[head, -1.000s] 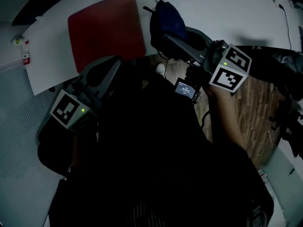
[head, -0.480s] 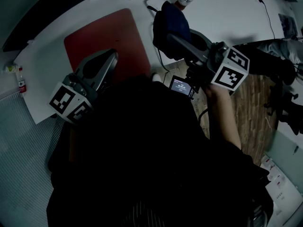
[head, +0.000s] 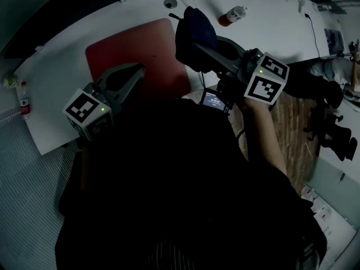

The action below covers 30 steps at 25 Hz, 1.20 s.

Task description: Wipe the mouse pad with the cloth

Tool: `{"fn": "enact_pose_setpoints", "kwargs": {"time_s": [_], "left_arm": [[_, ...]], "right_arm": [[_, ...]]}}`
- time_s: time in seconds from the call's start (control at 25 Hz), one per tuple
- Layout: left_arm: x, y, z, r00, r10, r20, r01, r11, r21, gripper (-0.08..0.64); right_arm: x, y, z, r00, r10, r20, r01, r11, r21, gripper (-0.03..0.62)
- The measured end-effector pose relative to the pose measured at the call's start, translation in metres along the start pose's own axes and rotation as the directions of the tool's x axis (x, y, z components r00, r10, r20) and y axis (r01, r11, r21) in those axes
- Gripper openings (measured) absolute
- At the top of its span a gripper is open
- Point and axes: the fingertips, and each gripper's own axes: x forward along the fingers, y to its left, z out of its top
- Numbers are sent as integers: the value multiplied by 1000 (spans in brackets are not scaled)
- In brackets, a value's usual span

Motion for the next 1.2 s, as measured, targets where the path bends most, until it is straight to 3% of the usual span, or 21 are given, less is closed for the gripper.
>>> {"fn": "enact_pose_setpoints", "kwargs": {"time_s": [0.16, 0.36, 0.48, 0.68, 0.8, 0.88, 1.0, 1.2], "left_arm": [[-12, 4, -3, 995, -82, 52, 83, 996, -17, 8], [-19, 33, -21, 998, -33, 45, 34, 999, -31, 8], [-22, 47, -40, 1000, -12, -16, 11, 999, -38, 8], [-14, 62, -63, 995, 0, -100, -5, 998, -57, 8], [-5, 83, -86, 983, 61, -171, -80, 991, -108, 8], [-7, 90, -91, 982, 103, -160, -128, 980, -152, 8], [-11, 102, -95, 977, 146, -155, -178, 959, -219, 8], [-5, 107, -105, 961, 149, -233, -199, 958, -205, 8]], "right_arm": [[25, 2, -8, 997, -38, -68, 38, 999, -3, 64], [37, -6, -10, 989, -97, -109, 99, 995, 17, 64], [42, -14, -9, 985, -117, -128, 121, 992, 24, 64], [54, -34, -9, 981, -93, -169, 96, 995, 12, 64], [69, -50, -11, 984, -55, -169, 63, 997, 39, 64], [79, -59, -18, 982, -40, -185, 51, 997, 57, 64], [89, -75, -28, 975, -33, -221, 37, 999, 14, 64], [91, -95, -52, 957, -22, -289, 10, 999, -44, 66]]}}
